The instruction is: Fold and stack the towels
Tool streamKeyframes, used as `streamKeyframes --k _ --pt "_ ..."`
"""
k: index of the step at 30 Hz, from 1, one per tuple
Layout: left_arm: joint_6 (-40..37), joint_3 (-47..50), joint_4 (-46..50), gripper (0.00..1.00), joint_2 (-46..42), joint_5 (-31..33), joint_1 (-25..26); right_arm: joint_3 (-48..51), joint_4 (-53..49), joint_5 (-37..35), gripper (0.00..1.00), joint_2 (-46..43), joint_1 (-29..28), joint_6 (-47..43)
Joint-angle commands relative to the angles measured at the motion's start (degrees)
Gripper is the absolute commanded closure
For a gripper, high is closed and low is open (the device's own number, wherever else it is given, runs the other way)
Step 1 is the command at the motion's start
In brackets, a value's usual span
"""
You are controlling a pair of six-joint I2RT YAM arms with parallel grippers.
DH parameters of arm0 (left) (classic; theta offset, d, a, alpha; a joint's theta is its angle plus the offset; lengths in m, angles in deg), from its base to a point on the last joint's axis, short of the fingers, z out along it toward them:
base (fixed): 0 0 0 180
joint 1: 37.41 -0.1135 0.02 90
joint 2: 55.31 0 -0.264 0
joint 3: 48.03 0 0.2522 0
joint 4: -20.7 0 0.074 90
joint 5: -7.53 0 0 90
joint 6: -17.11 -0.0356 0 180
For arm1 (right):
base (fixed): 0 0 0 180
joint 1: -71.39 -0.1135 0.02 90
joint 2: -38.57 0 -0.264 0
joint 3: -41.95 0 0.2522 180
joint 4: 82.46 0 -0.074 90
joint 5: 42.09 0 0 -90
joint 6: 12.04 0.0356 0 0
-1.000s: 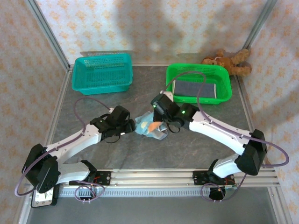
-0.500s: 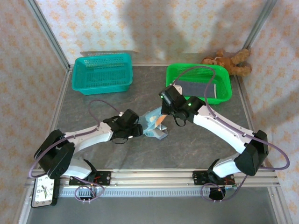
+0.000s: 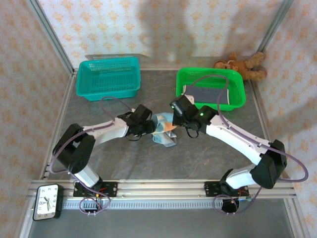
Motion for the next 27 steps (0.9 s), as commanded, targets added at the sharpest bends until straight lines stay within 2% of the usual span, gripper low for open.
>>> streamKeyframes --k 1,5,10,14,19,23,27 --pt "-4.5 -6.4 2.6 0.49 6.2 1.3 -0.1 2.5 0.8 -1.2 1.00 -1.9 0.0 2.0" --pt "-6.1 -11.8 7.3 0.49 11.3 1.6 -0.3 6.5 1.5 -3.2 1.00 -2.3 0.4 3.2" --pt "-6.4 -9.1 7.4 0.51 8.6 2.7 -0.6 12.1 2.5 -3.9 1.00 -3.5 1.4 5.6" --pt "-6.2 -6.6 5.9 0.69 8.1 2.0 -0.9 15.5 3.8 -2.9 1.00 -5.0 1.8 6.8" --pt "-4.5 -5.9 3.3 0.78 8.5 -0.1 -0.9 16.3 4.9 -0.7 1.00 -4.6 1.9 7.3" --pt "-4.9 -5.7 4.8 1.00 7.3 1.0 -0.9 16.3 4.8 -0.4 1.00 -4.6 1.8 7.5" --pt "-5.2 -5.5 7.5 1.00 5.1 2.7 -1.0 16.4 5.1 0.1 1.00 -4.7 1.8 7.4"
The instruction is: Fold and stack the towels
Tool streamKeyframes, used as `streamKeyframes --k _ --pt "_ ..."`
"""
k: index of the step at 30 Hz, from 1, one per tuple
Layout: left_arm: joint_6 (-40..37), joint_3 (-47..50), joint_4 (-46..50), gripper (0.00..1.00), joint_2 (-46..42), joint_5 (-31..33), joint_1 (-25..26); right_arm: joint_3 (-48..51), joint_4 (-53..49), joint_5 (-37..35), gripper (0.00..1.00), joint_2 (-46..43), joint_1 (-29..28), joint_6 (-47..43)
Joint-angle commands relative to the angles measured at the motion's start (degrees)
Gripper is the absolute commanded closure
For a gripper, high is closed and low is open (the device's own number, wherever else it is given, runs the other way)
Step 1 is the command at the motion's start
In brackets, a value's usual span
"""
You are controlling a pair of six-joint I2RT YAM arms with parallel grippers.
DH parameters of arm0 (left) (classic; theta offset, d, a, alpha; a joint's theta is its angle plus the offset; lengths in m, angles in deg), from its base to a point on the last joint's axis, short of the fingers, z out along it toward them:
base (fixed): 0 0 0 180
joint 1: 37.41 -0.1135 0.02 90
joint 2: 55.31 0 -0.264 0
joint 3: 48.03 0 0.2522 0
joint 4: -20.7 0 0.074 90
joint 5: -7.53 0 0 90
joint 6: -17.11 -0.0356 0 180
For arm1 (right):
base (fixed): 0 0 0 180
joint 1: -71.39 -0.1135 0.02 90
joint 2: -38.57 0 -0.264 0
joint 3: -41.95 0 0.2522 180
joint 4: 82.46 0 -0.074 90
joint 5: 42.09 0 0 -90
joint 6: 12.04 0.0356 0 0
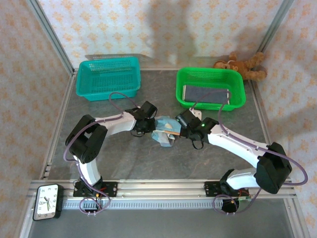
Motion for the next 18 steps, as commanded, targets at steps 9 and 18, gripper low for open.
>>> streamKeyframes --k 9,18 --pt "-1.6 1.0 15.8 1.00 -16.0 7.4 -0.6 -1.2 2.6 1.4 1.00 -2.3 0.1 -0.3" --pt "-0.7 -7.5 23.1 1.00 -31.8 11.6 -0.7 -10.3 6.2 -0.2 1.00 -5.7 0.1 -6.4"
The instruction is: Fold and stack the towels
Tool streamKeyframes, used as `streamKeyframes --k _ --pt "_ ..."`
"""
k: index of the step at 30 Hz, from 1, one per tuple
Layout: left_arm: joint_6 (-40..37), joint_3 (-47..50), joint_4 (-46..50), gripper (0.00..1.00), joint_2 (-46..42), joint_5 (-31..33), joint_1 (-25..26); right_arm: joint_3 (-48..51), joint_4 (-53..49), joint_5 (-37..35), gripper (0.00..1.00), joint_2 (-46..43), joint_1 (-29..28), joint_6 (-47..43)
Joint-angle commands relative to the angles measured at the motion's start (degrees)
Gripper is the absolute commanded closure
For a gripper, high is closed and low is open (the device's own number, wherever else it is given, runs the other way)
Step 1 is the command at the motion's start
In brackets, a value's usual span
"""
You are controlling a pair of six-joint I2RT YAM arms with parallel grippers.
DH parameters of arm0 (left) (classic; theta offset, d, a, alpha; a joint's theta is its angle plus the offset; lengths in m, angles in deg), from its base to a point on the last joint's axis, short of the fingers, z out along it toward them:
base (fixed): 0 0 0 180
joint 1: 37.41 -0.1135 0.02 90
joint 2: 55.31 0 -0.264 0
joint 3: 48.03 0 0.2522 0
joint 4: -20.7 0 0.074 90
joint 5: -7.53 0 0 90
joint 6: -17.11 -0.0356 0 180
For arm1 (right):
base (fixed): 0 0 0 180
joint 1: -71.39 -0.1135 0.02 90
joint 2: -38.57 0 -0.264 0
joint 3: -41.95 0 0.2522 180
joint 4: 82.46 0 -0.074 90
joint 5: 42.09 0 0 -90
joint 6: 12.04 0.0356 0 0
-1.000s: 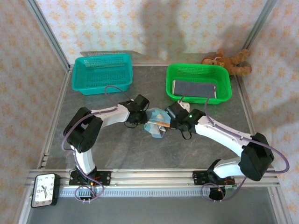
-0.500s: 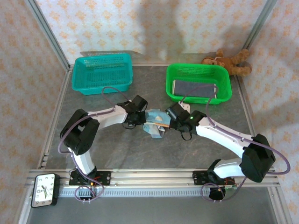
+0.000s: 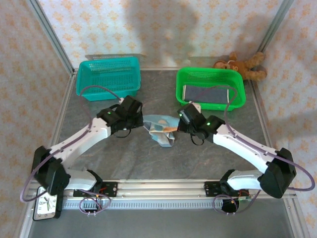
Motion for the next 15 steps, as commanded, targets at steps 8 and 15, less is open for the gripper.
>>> streamKeyframes --k 8,15 --pt "-6.1 -25.0 8.3 1.00 -5.5 11.5 -1.2 -18.3 5.7 -8.5 1.00 0.8 0.1 -10.9" --pt "-14.7 -44.0 11.4 1.00 2.1 13.9 -3.6 -31.4 8.8 -12.3 1.00 8.1 1.3 -18.3"
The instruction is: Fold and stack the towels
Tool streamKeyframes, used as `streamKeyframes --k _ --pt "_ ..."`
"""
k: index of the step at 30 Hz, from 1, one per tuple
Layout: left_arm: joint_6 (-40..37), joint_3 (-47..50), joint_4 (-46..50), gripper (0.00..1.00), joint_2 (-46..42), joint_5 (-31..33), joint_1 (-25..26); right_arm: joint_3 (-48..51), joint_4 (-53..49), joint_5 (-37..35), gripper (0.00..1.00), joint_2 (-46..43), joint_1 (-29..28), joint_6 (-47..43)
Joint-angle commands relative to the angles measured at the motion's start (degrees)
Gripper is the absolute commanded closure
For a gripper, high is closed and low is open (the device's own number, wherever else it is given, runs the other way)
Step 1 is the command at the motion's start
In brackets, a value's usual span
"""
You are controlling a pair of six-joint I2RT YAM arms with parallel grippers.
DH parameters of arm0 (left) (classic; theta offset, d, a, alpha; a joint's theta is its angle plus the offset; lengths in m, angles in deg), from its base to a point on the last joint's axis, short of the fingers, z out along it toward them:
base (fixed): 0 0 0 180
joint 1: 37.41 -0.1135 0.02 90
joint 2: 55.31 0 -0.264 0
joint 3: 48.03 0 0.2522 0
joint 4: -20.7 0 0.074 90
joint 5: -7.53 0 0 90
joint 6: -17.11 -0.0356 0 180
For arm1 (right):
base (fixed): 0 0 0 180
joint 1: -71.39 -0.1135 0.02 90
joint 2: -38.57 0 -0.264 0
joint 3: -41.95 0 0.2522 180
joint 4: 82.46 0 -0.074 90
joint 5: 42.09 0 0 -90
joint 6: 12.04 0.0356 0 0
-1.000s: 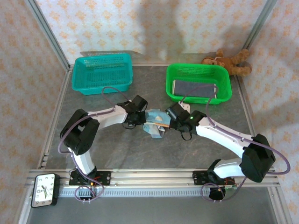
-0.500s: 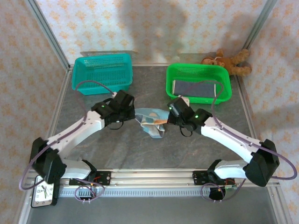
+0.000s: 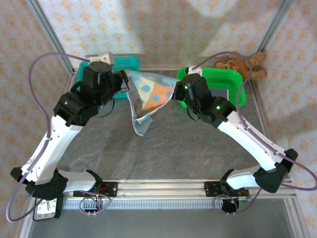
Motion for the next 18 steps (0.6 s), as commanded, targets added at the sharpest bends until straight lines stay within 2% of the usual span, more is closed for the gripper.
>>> streamKeyframes --k 1,7,11,18 --pt "-6.2 -6.7 3.8 1.00 3.9 3.0 -2.2 -5.8 3.2 -3.5 1.00 3.6 1.4 -5.3" --pt "-8.8 -13.4 3.4 1.00 7.2 -0.1 -7.0 -15.1 5.0 -1.6 1.00 9.4 3.7 -7.7" --pt "-9.4 -14.5 3.4 1.00 7.9 -2.3 -10.0 -20.5 4.1 -1.0 1.00 12.3 3.7 -8.9" --pt "-8.9 -12.9 3.5 1.00 6.3 -5.0 -10.7 -22.2 3.7 0.8 1.00 12.4 3.7 -8.6"
